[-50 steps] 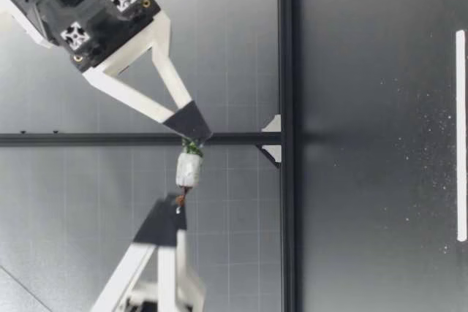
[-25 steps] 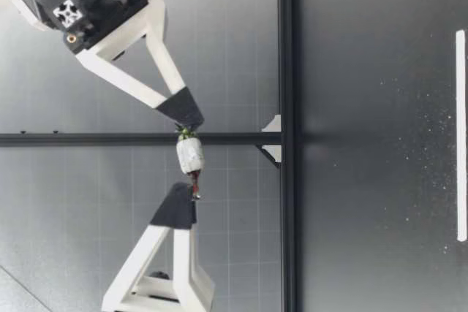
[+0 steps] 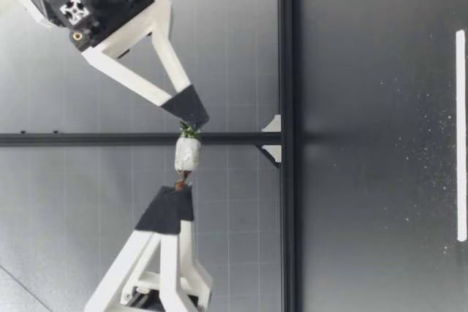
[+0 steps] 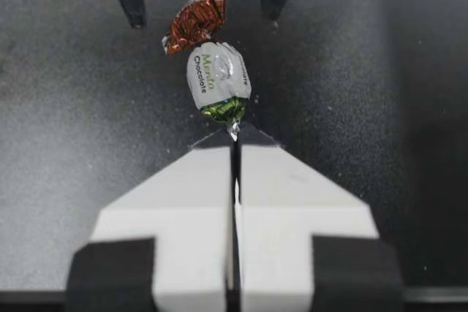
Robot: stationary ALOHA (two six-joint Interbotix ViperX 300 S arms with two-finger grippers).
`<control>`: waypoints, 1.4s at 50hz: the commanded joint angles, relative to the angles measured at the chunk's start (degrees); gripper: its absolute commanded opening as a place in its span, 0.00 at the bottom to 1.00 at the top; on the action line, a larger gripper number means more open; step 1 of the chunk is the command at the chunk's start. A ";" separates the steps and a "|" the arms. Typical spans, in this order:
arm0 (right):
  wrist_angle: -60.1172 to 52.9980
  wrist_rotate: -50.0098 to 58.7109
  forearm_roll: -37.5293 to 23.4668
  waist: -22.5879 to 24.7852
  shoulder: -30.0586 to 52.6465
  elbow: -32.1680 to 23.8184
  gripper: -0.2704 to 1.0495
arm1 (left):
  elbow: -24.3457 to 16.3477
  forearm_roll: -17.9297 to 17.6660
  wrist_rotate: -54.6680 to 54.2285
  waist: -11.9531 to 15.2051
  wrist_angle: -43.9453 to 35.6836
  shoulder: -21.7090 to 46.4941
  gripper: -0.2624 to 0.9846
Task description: Pick up the candy and unwrap it.
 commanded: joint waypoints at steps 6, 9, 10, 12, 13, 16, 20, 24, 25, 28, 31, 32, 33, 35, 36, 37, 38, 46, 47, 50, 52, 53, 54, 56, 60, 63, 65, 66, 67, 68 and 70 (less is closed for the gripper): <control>-1.41 0.09 0.00 0.26 -0.88 -0.70 0.06 | -1.76 0.00 -0.35 0.18 -0.35 0.62 0.64; -1.41 0.00 0.00 0.26 -0.88 -0.79 0.06 | -2.02 0.00 -0.35 0.18 -0.35 0.97 0.63; -1.41 0.00 -0.09 0.26 -0.88 -0.79 0.06 | -2.02 0.00 -0.35 0.18 -0.35 0.97 0.63; -1.41 0.00 -0.09 0.26 -0.88 -0.70 0.06 | -2.02 0.00 -0.26 0.09 -0.35 0.97 0.62; -1.41 0.00 -0.09 0.26 -0.88 -0.70 0.06 | -2.02 0.00 -0.26 0.18 -0.35 0.79 0.60; -1.49 0.00 0.00 0.26 -0.88 -0.62 0.06 | -1.76 0.00 -0.09 0.09 -0.53 0.44 0.53; -1.49 0.09 0.00 0.26 -0.79 -0.35 0.06 | -1.58 0.09 0.00 0.09 -0.53 -0.09 0.42; -1.49 0.09 -0.09 0.26 -0.70 -0.26 0.06 | -1.41 0.26 0.44 0.18 -0.62 -0.18 0.31; -1.49 0.09 0.00 0.26 -0.62 -0.18 0.06 | -1.32 0.26 0.53 0.18 -0.70 -0.18 0.29; -1.49 0.18 0.09 0.26 -0.44 -0.09 0.06 | -0.88 0.26 0.97 0.18 -2.20 -0.18 0.20; -1.49 0.18 0.18 0.26 -0.44 0.26 0.06 | -0.44 0.26 1.14 0.18 -3.69 -0.18 0.14; -1.41 0.26 0.18 0.26 -0.44 0.35 0.06 | -0.35 0.26 1.14 0.09 -3.78 -0.18 0.13; -1.41 0.26 0.26 0.26 -0.44 0.44 0.06 | -0.26 0.26 1.14 0.18 -3.96 -0.18 0.11; -1.49 0.26 0.35 0.26 -0.53 0.62 0.06 | -0.09 0.26 1.14 0.18 -3.87 0.00 0.09; -1.58 0.26 0.35 0.26 -0.70 0.70 0.06 | 0.00 0.26 1.05 0.18 -3.78 0.00 0.09; -1.67 0.26 0.35 0.26 -0.70 0.79 0.06 | 0.00 0.18 0.97 0.18 -3.69 0.09 0.09; -1.67 0.26 0.44 0.26 -0.79 0.79 0.06 | 0.00 0.09 0.88 0.18 -3.69 0.09 0.09; -2.55 0.09 0.44 0.35 -1.14 1.23 0.06 | 0.18 0.09 1.32 0.18 -3.69 -0.18 0.09; -2.55 0.09 0.44 0.26 -1.23 1.41 0.06 | 0.26 0.00 1.32 0.18 -3.69 -0.35 0.09; -2.64 0.09 0.44 0.26 -1.76 2.02 0.06 | 0.79 0.09 1.32 0.18 -3.69 -0.79 0.09; -2.99 0.09 0.44 0.26 -2.29 2.64 0.06 | 1.41 0.00 1.14 0.09 -3.69 -1.32 0.09; -3.34 0.09 0.44 0.26 -2.55 2.90 0.06 | 1.67 0.00 1.14 0.18 -3.69 -1.49 0.09; -3.60 0.09 0.35 0.35 -2.90 3.16 0.06 | 1.93 0.00 0.97 0.18 -3.69 -1.67 0.09; -4.39 0.18 0.44 0.35 -3.60 3.87 0.06 | 2.46 -0.26 0.70 0.09 -4.04 -2.11 0.09; -5.63 0.26 0.44 0.44 -4.66 5.01 0.06 | 3.25 -0.97 0.70 0.18 -4.22 -2.81 0.09; -6.24 0.35 0.53 0.53 -4.83 5.27 0.06 | 3.25 -1.32 0.88 0.18 -4.39 -2.99 0.09; -6.50 0.26 0.62 0.62 -4.75 5.36 0.06 | 3.08 -1.32 0.88 0.18 -4.31 -2.99 0.09; -6.59 0.26 0.62 0.62 -4.57 5.36 0.06 | 3.08 -1.32 0.88 0.18 -4.31 -2.90 0.09; -6.68 0.26 0.62 0.62 -4.48 5.27 0.06 | 2.99 -1.32 0.88 0.09 -4.31 -2.90 0.09; -6.77 0.26 0.62 0.79 -4.31 5.27 0.06 | 3.08 -1.32 0.88 0.09 -4.31 -2.81 0.09; -6.86 0.18 0.62 0.79 -4.13 5.19 0.06 | 3.25 -1.32 0.88 0.18 -4.22 -2.81 0.09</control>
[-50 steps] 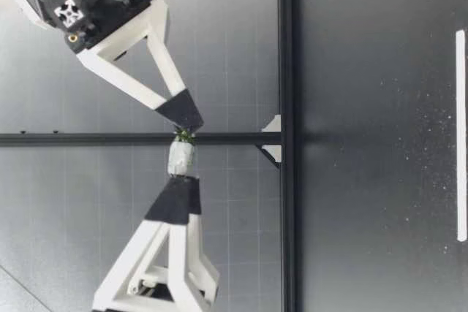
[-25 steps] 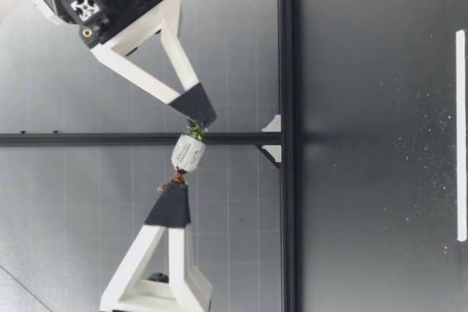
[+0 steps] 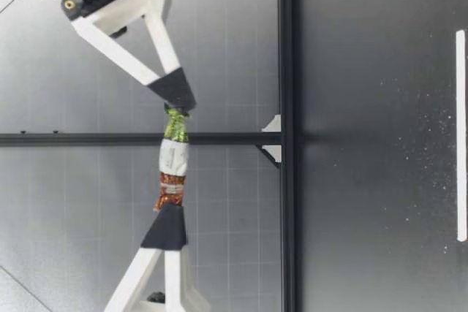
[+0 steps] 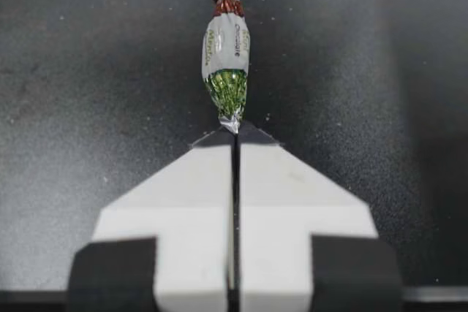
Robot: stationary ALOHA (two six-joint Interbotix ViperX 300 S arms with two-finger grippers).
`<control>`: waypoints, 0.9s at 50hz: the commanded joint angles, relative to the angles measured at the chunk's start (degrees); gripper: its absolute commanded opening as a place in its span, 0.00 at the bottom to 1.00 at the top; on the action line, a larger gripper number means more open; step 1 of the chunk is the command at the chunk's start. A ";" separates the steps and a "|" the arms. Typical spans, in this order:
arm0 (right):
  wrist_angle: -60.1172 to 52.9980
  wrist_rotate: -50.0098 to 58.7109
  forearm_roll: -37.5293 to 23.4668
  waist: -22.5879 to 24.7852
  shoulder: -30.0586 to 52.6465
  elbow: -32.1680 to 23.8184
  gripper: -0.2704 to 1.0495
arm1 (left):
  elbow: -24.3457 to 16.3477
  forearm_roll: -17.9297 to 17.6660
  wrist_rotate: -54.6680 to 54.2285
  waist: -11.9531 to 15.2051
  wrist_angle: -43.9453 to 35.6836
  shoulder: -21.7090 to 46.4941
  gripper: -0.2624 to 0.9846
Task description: Pick up the candy and unwrap it.
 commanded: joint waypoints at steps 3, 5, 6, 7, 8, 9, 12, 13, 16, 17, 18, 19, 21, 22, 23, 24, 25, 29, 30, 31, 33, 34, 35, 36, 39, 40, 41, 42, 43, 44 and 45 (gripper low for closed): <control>-0.35 -0.18 0.18 0.44 -0.62 -0.44 0.06 | 0.00 -0.18 0.09 0.18 -0.62 -1.23 0.09; -0.44 -0.26 0.18 0.44 -0.70 -0.35 0.06 | 0.18 -0.18 0.09 0.18 -0.62 -1.41 0.09; -0.53 -0.26 0.18 0.44 -0.70 -0.35 0.06 | 0.26 -0.26 0.09 0.09 -0.62 -1.58 0.09; -0.53 -0.35 0.18 0.44 -0.79 -0.26 0.06 | 0.35 -0.18 0.09 0.18 -0.62 -1.67 0.09; -0.53 -0.35 0.18 0.44 -0.88 -0.18 0.06 | 0.53 -0.26 0.09 0.09 -0.62 -1.76 0.09; -0.53 -0.26 0.18 0.44 -0.97 0.00 0.06 | 0.62 -0.26 0.09 0.18 -0.62 -1.93 0.09; -0.53 -0.26 0.18 0.53 -1.23 0.26 0.06 | 0.88 -0.26 0.26 0.09 -0.62 -2.29 0.09; -0.53 -0.18 0.18 0.44 -1.32 0.35 0.06 | 0.88 -0.26 0.26 0.18 -0.62 -2.46 0.09; -0.88 -0.18 0.18 0.44 -1.23 0.18 0.06 | 0.88 -0.26 0.44 0.18 -0.62 -2.46 0.09; -1.05 -0.18 0.18 0.44 -1.05 0.18 0.06 | 0.79 -0.26 0.62 0.18 -0.62 -2.29 0.09; -1.32 -0.26 0.18 0.44 -0.97 0.00 0.06 | 0.62 -0.18 0.70 0.18 -0.53 -2.20 0.09; -1.49 -0.26 0.18 0.44 -0.88 -0.09 0.06 | 0.53 -0.18 0.79 0.18 -0.53 -2.02 0.09; -1.93 -0.44 0.18 0.44 -0.62 -0.44 0.06 | 0.35 -0.09 0.88 0.18 -0.26 -1.67 0.09; -2.29 -0.53 0.09 0.44 -0.35 -0.79 0.06 | 0.18 -0.09 0.88 0.18 -0.26 -1.49 0.09; -2.55 -0.53 0.00 0.44 -0.18 -0.97 0.06 | 0.09 -0.09 0.88 0.09 -0.26 -1.32 0.09; -2.72 -0.62 0.00 0.44 0.00 -1.23 0.06 | 0.00 -0.09 0.88 0.18 -0.26 -1.23 0.09; -2.90 -0.70 0.00 0.44 0.26 -1.41 0.06 | -0.09 -0.09 0.88 0.18 -0.26 -1.05 0.09; -3.16 -1.05 -0.18 0.44 1.23 -2.55 0.06 | -0.88 0.09 0.97 0.09 -0.26 -0.62 0.09; -3.08 -1.23 -0.18 0.44 1.49 -2.81 0.06 | -0.97 0.35 0.97 0.18 -0.26 -0.53 0.09; -3.16 -1.32 -0.26 0.44 1.76 -3.08 0.06 | -0.97 0.53 0.97 0.18 -0.44 -0.53 0.09; -3.16 -1.41 -0.26 0.44 2.11 -3.34 0.06 | -0.97 0.70 0.97 0.18 -0.62 -0.62 0.09; -3.16 -1.49 -0.26 0.44 2.20 -3.34 0.06 | -1.05 0.79 0.97 0.09 -0.62 -0.70 0.09; -3.16 -1.49 -0.26 0.44 2.29 -3.43 0.06 | -0.97 0.79 0.88 0.09 -0.62 -0.70 0.09; -3.16 -1.49 -0.26 0.53 2.37 -3.52 0.06 | -1.05 0.79 0.97 0.09 -0.62 -0.62 0.09; -3.16 -1.76 -0.26 0.44 2.55 -3.78 0.06 | -0.88 0.79 0.97 0.09 -0.62 -0.70 0.09; -3.16 -1.76 -0.26 0.44 2.55 -3.87 0.06 | -0.88 0.79 0.97 0.18 -0.62 -0.70 0.09; -3.16 -1.76 -0.26 0.44 2.55 -3.87 0.06 | -0.79 0.79 0.97 0.18 -0.62 -0.70 0.09; -3.16 -1.85 -0.26 0.44 2.55 -3.87 0.06 | -0.79 0.79 0.97 0.18 -0.62 -0.79 0.09; -3.16 -1.76 -0.35 0.44 2.37 -3.78 0.06 | -0.62 0.79 0.97 0.18 -0.62 -0.88 0.09; -3.08 -1.67 -0.35 0.44 2.29 -3.69 0.06 | -0.44 0.88 0.97 0.18 -0.62 -0.88 0.09; -2.90 -1.67 -0.35 0.44 2.11 -3.52 0.06 | -0.18 0.79 0.97 0.18 -0.62 -0.97 0.09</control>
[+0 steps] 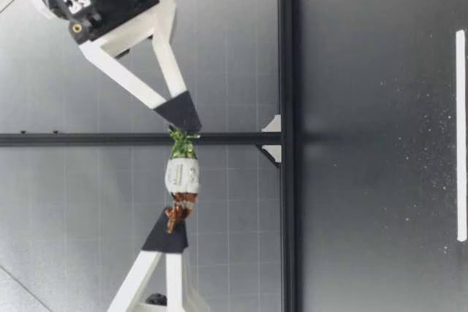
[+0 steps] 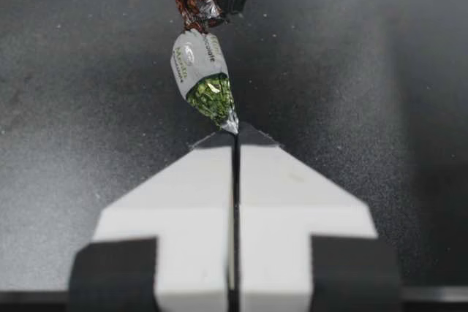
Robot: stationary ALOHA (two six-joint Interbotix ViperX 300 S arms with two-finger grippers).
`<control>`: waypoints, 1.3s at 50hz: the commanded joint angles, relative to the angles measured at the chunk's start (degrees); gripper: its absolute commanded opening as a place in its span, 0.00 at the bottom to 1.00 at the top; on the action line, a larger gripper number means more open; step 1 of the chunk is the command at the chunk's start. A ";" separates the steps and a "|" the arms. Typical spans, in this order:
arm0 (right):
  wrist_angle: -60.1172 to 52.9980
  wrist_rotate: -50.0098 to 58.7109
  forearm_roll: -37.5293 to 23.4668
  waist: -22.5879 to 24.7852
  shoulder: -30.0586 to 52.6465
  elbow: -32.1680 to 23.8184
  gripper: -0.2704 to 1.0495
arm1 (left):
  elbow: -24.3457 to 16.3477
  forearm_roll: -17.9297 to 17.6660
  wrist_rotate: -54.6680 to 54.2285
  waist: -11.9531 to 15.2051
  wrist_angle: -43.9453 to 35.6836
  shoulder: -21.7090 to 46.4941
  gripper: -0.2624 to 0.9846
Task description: Pick up the candy and unwrap it.
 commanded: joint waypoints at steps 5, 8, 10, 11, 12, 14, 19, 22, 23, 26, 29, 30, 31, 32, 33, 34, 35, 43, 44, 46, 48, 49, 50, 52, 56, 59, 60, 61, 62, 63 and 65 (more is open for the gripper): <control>-0.26 0.26 -0.09 0.18 -1.93 -0.53 0.06 | 1.23 0.26 0.18 0.18 0.09 -2.02 0.09; -0.26 0.35 -0.09 0.18 -2.37 -0.18 0.06 | 2.55 1.05 0.70 0.18 0.35 -2.81 0.09; -0.26 0.44 -0.09 0.18 -2.64 -0.18 0.06 | 3.25 1.67 1.14 0.18 0.53 -3.34 0.09; -0.35 0.44 -0.09 0.18 -2.72 -0.18 0.06 | 3.78 1.93 1.49 0.18 0.62 -3.78 0.09; -0.26 0.44 -0.09 0.18 -2.72 -0.18 0.06 | 4.13 2.02 1.76 0.18 0.70 -4.04 0.09; -0.26 0.53 -0.09 0.18 -2.72 -0.09 0.06 | 4.48 2.02 2.11 0.09 0.97 -4.57 0.10; -0.44 0.70 -0.09 0.18 -2.29 -0.26 0.06 | 4.57 2.02 2.81 0.09 2.37 -5.63 0.14; -0.62 0.70 0.09 0.18 -2.11 -0.35 0.06 | 4.04 2.02 2.99 0.18 3.60 -5.71 0.19; -0.62 0.70 0.09 0.18 -2.02 -0.35 0.06 | 3.78 2.02 2.99 0.09 4.04 -5.71 0.21; -0.70 0.79 0.09 0.18 -1.93 -0.35 0.06 | 3.25 1.85 2.99 0.18 5.19 -5.45 0.30; -0.79 0.79 0.18 0.18 -1.93 -0.35 0.06 | 2.55 1.76 2.99 0.18 6.24 -5.27 0.43; -0.79 0.79 0.18 0.18 -1.93 -0.35 0.06 | 2.37 1.67 2.99 0.18 6.33 -5.19 0.47; -0.79 0.79 0.18 0.18 -1.93 -0.35 0.06 | 2.11 1.58 2.90 0.09 6.50 -5.01 0.51; -0.79 0.79 0.18 0.18 -1.93 -0.35 0.06 | 1.85 1.49 2.99 0.09 6.77 -4.92 0.55; -0.79 0.79 0.18 0.18 -1.93 -0.35 0.06 | 1.58 1.41 3.16 0.18 6.77 -4.75 0.60; -0.79 0.79 0.26 0.26 -1.93 -0.35 0.06 | 1.41 1.41 3.25 0.18 6.77 -4.66 0.63; -0.79 0.79 0.26 0.26 -1.85 -0.35 0.06 | 1.14 1.41 3.43 0.18 6.59 -4.57 0.64; -0.88 0.79 0.26 0.53 -1.67 -0.44 0.06 | -0.18 1.05 6.15 0.26 5.45 -3.96 0.61; -0.88 0.79 0.26 0.53 -1.67 -0.44 0.06 | -0.44 0.88 6.50 0.26 5.27 -3.87 0.61; -0.88 0.79 0.26 0.53 -1.58 -0.44 0.06 | -0.70 0.53 7.21 0.26 4.92 -3.78 0.61; -0.88 0.79 0.26 0.62 -1.58 -0.44 0.06 | -0.88 0.26 7.73 0.35 4.57 -3.60 0.61; -0.88 0.79 0.26 0.62 -1.58 -0.44 0.06 | -0.97 0.18 7.91 0.35 4.48 -3.52 0.61; -0.88 0.79 0.26 0.70 -1.58 -0.35 0.06 | -1.14 0.18 8.00 0.26 4.13 -3.34 0.61; -0.97 0.79 0.26 0.70 -1.58 -0.44 0.06 | -1.23 0.18 8.09 0.26 3.78 -3.16 0.60; -1.14 0.79 0.26 0.79 -1.58 -0.35 0.06 | -1.67 0.18 8.17 0.26 3.52 -2.29 0.60; -1.23 0.79 0.26 0.79 -1.58 -0.35 0.06 | -2.29 0.18 8.09 0.26 3.52 -1.23 0.60; -1.23 0.79 0.18 0.79 -1.58 -0.35 0.06 | -2.46 0.18 8.09 0.35 3.43 -0.97 0.60; -1.23 0.79 0.26 0.79 -1.58 -0.35 0.06 | -2.72 0.18 8.09 0.26 3.52 -0.62 0.60; -1.23 0.79 0.26 0.79 -1.58 -0.26 0.06 | -2.81 0.18 8.09 0.26 3.52 -0.44 0.60; -1.23 0.79 0.26 0.79 -1.58 -0.26 0.06 | -2.99 0.18 8.17 0.26 3.43 -0.26 0.60; -1.32 0.79 0.26 0.88 -1.58 -0.18 0.06 | -3.25 0.18 8.26 0.26 3.43 0.09 0.59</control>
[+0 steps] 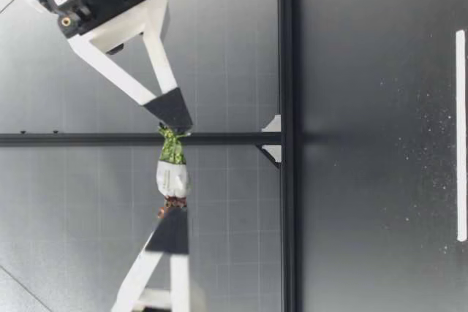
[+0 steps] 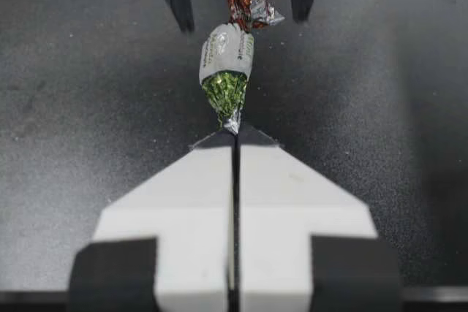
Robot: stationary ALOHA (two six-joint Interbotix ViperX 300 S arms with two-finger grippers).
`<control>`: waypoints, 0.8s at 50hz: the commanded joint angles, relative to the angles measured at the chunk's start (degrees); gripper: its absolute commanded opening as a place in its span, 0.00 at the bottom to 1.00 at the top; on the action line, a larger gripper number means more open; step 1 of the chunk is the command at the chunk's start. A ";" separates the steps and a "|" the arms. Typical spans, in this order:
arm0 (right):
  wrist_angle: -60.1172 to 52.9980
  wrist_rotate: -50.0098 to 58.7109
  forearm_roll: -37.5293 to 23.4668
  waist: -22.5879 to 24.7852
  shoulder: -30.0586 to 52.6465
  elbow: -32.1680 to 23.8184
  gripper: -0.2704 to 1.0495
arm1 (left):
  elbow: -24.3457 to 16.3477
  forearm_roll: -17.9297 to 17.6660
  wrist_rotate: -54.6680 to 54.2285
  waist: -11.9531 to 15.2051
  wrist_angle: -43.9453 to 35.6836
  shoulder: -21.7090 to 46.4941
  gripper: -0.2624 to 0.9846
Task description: Pick up the candy and unwrap it.
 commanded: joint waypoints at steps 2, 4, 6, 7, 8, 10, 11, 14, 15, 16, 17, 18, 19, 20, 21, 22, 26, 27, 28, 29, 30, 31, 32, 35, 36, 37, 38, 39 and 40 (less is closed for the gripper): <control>-0.70 0.09 0.09 0.53 -0.62 -0.70 0.06 | -1.85 -0.09 0.26 0.18 -0.53 0.09 0.57; -0.62 0.09 0.09 0.62 -0.62 -0.62 0.06 | -1.85 0.09 0.35 0.18 -0.62 0.00 0.52; -0.62 0.18 0.09 0.62 -0.62 -0.53 0.06 | -1.85 0.09 0.35 0.18 -0.70 -0.09 0.48; -0.62 0.18 0.09 0.62 -0.62 -0.53 0.06 | -1.76 0.18 0.35 0.18 -0.88 -0.18 0.45; -0.70 0.18 0.09 0.62 -0.62 -0.44 0.06 | -1.58 0.18 0.44 0.18 -1.14 -0.35 0.40; -0.70 0.18 0.09 0.62 -0.62 -0.26 0.06 | -1.32 0.26 0.44 0.18 -1.41 -0.44 0.34; -0.70 0.18 0.09 0.62 -0.62 -0.26 0.06 | -1.05 0.18 0.44 0.18 -1.49 -0.53 0.31; -0.70 0.18 0.18 0.62 -0.62 -0.18 0.06 | -0.53 0.26 0.35 0.18 -1.76 -0.88 0.20; -0.62 0.18 0.18 0.70 -0.62 -0.09 0.06 | -0.35 0.26 0.26 0.18 -1.76 -1.05 0.18; -0.62 0.18 0.18 0.70 -0.70 0.00 0.06 | -0.09 0.18 0.18 0.18 -1.76 -1.23 0.16; -0.70 0.18 0.09 0.62 -0.70 0.00 0.06 | 0.18 0.26 0.00 0.18 -1.76 -1.41 0.13; -0.62 0.18 0.09 0.70 -0.79 0.09 0.06 | 0.26 0.18 0.00 0.18 -1.76 -1.58 0.12; -0.70 0.18 0.18 0.62 -0.88 0.18 0.06 | 0.44 0.26 -0.09 0.18 -1.76 -1.67 0.11; -0.70 0.18 0.09 0.62 -0.97 0.26 0.06 | 0.44 0.26 -0.18 0.18 -1.76 -1.85 0.10; -0.70 0.18 0.18 0.70 -1.05 0.35 0.06 | 0.62 0.18 -0.18 0.18 -1.76 -2.11 0.09; -0.70 0.18 0.18 0.62 -1.05 0.44 0.06 | 0.62 0.26 -0.09 0.18 -1.76 -2.20 0.09; -0.70 0.18 0.18 0.70 -1.14 0.44 0.06 | 0.44 0.26 0.35 0.09 -1.67 -2.37 0.09; -0.70 0.18 0.09 0.62 -1.14 0.44 0.06 | 0.44 0.26 0.44 0.09 -1.67 -2.37 0.09; -0.70 0.18 0.18 0.70 -1.14 0.44 0.06 | 0.44 0.26 0.44 0.09 -1.76 -2.37 0.09; -0.70 0.18 0.09 0.70 -1.14 0.53 0.06 | 0.44 0.26 0.53 0.09 -1.76 -2.37 0.09; -0.70 0.18 0.09 0.70 -1.14 0.62 0.06 | 0.44 0.26 0.53 0.09 -1.76 -2.37 0.09; -0.70 0.18 0.09 0.70 -1.23 0.79 0.06 | 0.62 0.26 0.44 0.09 -1.76 -2.46 0.09; -0.70 0.18 0.09 0.62 -1.41 0.97 0.06 | 0.62 0.26 0.35 0.09 -1.76 -2.46 0.09; -0.70 0.18 0.18 0.62 -1.76 1.32 0.06 | 0.70 0.26 0.26 -0.09 -1.67 -2.46 0.09; -0.79 0.18 0.09 0.70 -1.85 1.41 0.06 | 0.70 0.26 0.26 -0.09 -1.67 -2.37 0.09; -0.88 0.26 0.18 0.70 -1.93 1.41 0.06 | 0.70 0.26 0.35 -0.09 -1.67 -2.46 0.09; -0.97 0.26 0.09 0.62 -2.02 1.41 0.06 | 0.62 0.26 0.44 -0.09 -1.67 -2.46 0.09; -1.05 0.26 0.18 0.70 -2.02 1.49 0.06 | 0.44 0.35 0.53 -0.09 -1.58 -2.37 0.09; -1.23 0.18 0.18 0.62 -2.02 1.41 0.06 | 0.26 0.35 0.62 -0.18 -1.58 -2.29 0.09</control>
